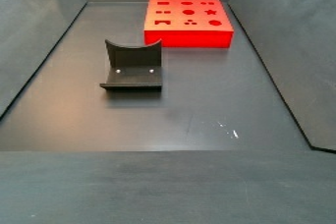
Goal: Insert the rectangle object.
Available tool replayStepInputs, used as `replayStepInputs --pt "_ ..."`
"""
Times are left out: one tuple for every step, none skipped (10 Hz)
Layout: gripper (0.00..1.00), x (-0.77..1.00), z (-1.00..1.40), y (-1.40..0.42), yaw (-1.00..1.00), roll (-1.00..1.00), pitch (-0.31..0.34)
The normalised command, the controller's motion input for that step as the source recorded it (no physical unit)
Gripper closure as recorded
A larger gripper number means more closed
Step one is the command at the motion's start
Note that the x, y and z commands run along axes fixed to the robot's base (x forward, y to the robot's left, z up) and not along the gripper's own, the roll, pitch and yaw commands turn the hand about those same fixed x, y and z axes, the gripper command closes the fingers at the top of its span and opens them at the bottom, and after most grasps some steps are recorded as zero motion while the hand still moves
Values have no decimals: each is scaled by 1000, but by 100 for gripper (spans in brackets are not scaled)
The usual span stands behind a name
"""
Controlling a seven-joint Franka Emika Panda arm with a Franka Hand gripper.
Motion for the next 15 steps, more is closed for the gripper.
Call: replayStepInputs --pt "100 0 -454 -123 -994 63 0" --pt "100 0 -446 -57 -1000 87 0" --pt "100 -40 -457 0 -1000 114 14" --pt "100 0 -366 0 -906 134 69" --pt "100 0 -257 -23 -957 96 44" --pt "100 0 -223 -31 -1000 69 0" --pt "100 0 -71 -86 -1000 0 0" --pt "100 234 -43 -66 -834 0 0" --pt "100 54 -34 -51 -986 -3 0" --pt "100 103 -37 -51 -957 -3 0" --pt "100 517 -111 -103 -597 0 0" --pt "100 449 -240 -109 -651 20 0" --pt "100 514 -334 -123 -591 69 0" --pt "100 506 -340 -120 -597 74 0" --pt "100 429 -426 -91 -611 130 0"
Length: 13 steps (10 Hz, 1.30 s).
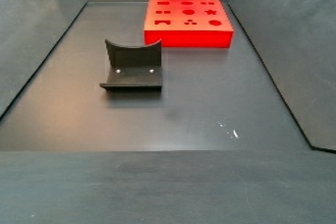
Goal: Insert the rectangle object.
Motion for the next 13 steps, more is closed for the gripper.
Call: replayStepInputs --pt "100 151 -369 0 -686 176 107" --pt "100 0 -209 -6 -926 100 51" --pt "100 17 -49 -63 -989 10 0" --pt "100 0 0 0 -1000 -27 -3" --pt "100 91 17 0 -946 -136 -80" --pt "100 226 0 0 -757 -229 -167" --pt "100 389 -151 0 -597 -191 -176" --pt "100 400 -249 -43 -471 -59 -134" --pt "100 0 -166 -69 -209 133 0" --pt "100 -234 -97 -49 -71 177 0" --pt "100 -266 -69 -94 -223 206 59" --pt "100 -80 -74 -80 -294 241 76" --pt "100 0 -103 -66 -291 169 71"
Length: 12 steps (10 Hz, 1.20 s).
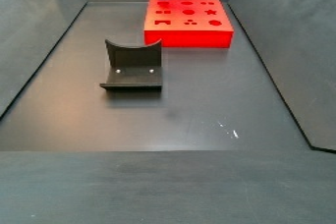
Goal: Insert the rectangle object.
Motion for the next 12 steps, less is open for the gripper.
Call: replayStepInputs --pt "100 251 -86 -20 -214 47 33" --pt "100 266 -91 0 -146 27 24" --pt "100 0 -106 0 -83 20 10" --pt "100 0 -123 0 -63 0 0" --pt "100 -103 -157 0 -91 0 0" --pt "100 -40 -91 -6 -80 0 0" --pt "100 89 -86 -54 -11 0 0" --pt "100 183 -89 -66 0 0 0" --pt "100 237 -54 -103 0 0 1" --pt "100 71 -131 -31 0 0 0" --pt "100 0 -183 0 -37 27 0" --pt "100 -160 -134 0 -134 30 7"
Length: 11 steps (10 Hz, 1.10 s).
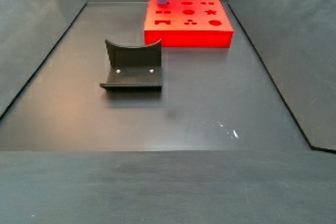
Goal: Insert the rectangle object.
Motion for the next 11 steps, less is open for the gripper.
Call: replayStepInputs --pt "100 -180 -71 0 -143 3 4" --pt "100 -117 -43 0 -114 0 0" --pt "100 0 -11 0 -20 0 0" --pt "100 131 -103 0 0 37 0" --pt "100 320 -246 -97 0 60 0" --pt "100 383 -411 -77 0 16 0" --pt "100 251 -431 -29 0 51 0" --pt "100 191 -349 0 0 50 0" --pt "100 0 -300 0 0 81 0" --pt "100 -63 -406 0 0 114 0" --pt "100 -20 -454 0 0 93 0"
